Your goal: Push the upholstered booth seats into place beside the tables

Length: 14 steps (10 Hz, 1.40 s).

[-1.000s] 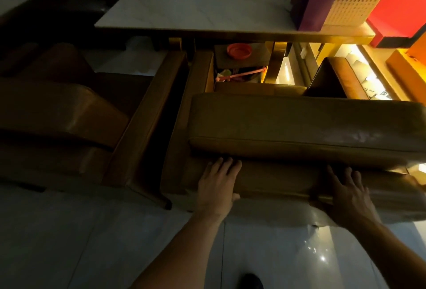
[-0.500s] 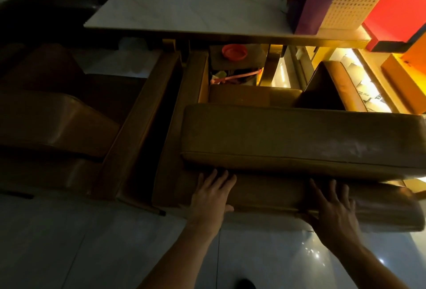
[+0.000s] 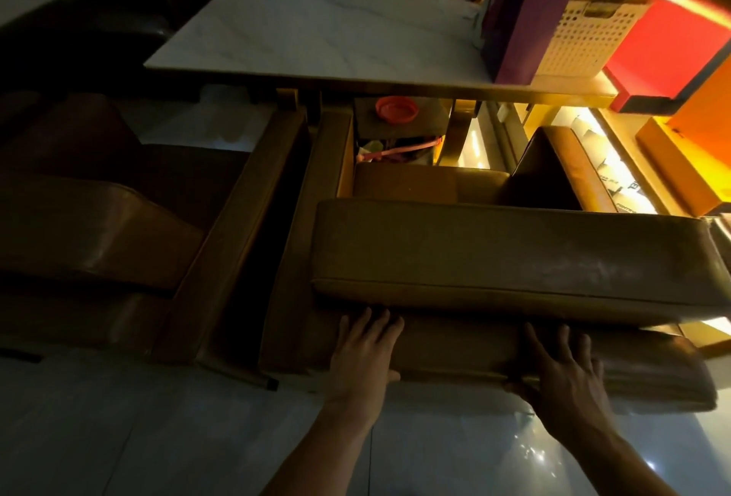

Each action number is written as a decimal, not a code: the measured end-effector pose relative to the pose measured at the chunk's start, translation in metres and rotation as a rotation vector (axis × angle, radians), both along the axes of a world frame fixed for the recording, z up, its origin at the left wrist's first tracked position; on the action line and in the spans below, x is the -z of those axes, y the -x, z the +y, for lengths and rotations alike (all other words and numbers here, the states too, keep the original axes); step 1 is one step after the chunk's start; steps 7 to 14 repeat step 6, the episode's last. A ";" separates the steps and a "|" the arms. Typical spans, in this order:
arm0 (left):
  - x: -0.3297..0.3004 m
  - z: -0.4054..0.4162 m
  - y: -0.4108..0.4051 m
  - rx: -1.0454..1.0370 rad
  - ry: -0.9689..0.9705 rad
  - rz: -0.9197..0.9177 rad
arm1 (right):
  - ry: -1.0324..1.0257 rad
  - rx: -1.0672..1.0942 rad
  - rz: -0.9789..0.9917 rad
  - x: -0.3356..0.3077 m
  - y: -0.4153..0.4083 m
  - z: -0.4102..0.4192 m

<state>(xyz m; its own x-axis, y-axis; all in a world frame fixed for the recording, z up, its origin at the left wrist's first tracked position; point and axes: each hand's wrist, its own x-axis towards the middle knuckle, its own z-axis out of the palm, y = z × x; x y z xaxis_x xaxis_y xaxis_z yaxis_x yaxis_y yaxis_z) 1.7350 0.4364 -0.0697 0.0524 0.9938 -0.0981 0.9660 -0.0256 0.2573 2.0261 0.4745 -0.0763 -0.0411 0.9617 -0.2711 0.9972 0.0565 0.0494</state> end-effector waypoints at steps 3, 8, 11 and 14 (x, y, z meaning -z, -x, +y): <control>-0.027 -0.012 0.014 0.037 0.080 -0.076 | 0.109 0.040 0.087 -0.030 0.024 -0.008; -0.079 -0.038 0.050 -0.023 0.045 -0.116 | 0.099 -0.065 0.184 -0.091 0.078 -0.040; -0.079 -0.038 0.050 -0.023 0.045 -0.116 | 0.099 -0.065 0.184 -0.091 0.078 -0.040; -0.079 -0.038 0.050 -0.023 0.045 -0.116 | 0.099 -0.065 0.184 -0.091 0.078 -0.040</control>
